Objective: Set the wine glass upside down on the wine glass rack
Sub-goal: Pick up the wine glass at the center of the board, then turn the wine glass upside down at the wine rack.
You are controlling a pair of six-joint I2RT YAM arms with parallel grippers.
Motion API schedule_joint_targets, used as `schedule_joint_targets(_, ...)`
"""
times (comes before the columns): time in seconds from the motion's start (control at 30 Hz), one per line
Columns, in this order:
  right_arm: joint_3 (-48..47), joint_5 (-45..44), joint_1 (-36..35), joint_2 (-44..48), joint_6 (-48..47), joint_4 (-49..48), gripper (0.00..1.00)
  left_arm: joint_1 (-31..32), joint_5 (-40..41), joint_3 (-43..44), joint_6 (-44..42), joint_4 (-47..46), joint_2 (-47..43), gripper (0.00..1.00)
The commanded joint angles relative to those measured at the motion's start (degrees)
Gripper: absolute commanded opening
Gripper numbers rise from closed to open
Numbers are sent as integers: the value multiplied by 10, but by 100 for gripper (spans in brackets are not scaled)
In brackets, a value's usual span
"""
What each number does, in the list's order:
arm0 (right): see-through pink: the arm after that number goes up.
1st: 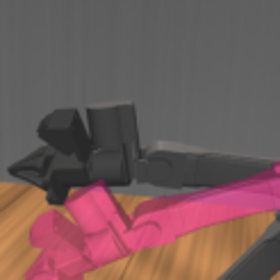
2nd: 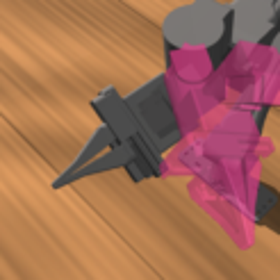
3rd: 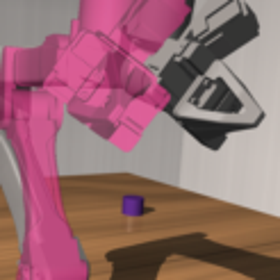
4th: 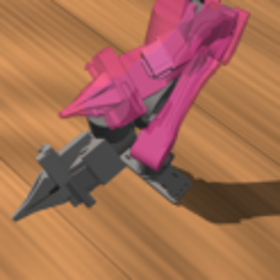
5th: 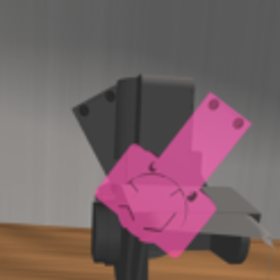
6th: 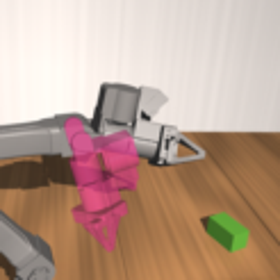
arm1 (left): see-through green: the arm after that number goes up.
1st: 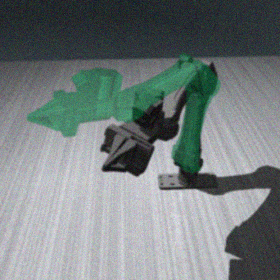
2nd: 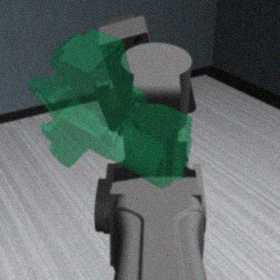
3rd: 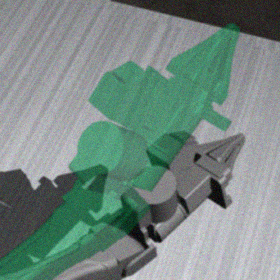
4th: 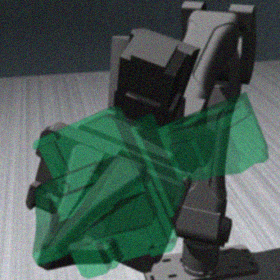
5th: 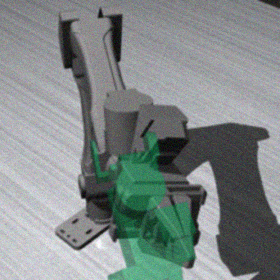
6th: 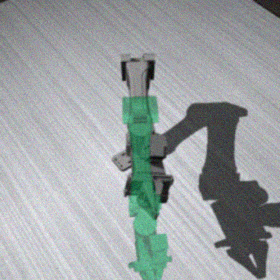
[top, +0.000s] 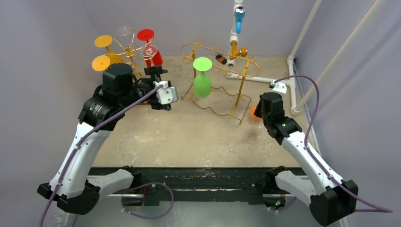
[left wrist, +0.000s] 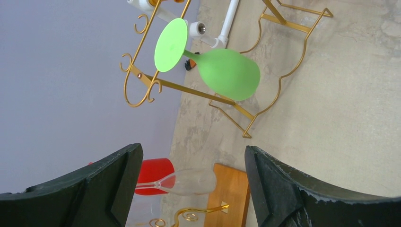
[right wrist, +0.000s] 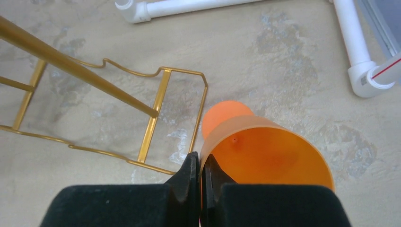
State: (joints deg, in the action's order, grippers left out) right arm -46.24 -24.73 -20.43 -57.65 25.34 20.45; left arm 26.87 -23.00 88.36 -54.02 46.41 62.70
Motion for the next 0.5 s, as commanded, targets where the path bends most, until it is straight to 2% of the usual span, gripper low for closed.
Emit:
schedule_joint_targets(0.0,-46,-38,3,67,19,38,0,-2,-27,24,43,4,-3,84)
schedule_joint_targets(0.17,-123,-37,3,153,35,135,0,-2,-89,-3,150,32,-11,84)
schedule_joint_targets(0.33,-253,-27,4,215,40,244,0,-2,-129,-64,230,-12,-47,86)
schedule_joint_targets(0.47,-308,50,3,255,37,212,0,-2,-124,-72,251,-43,-48,89)
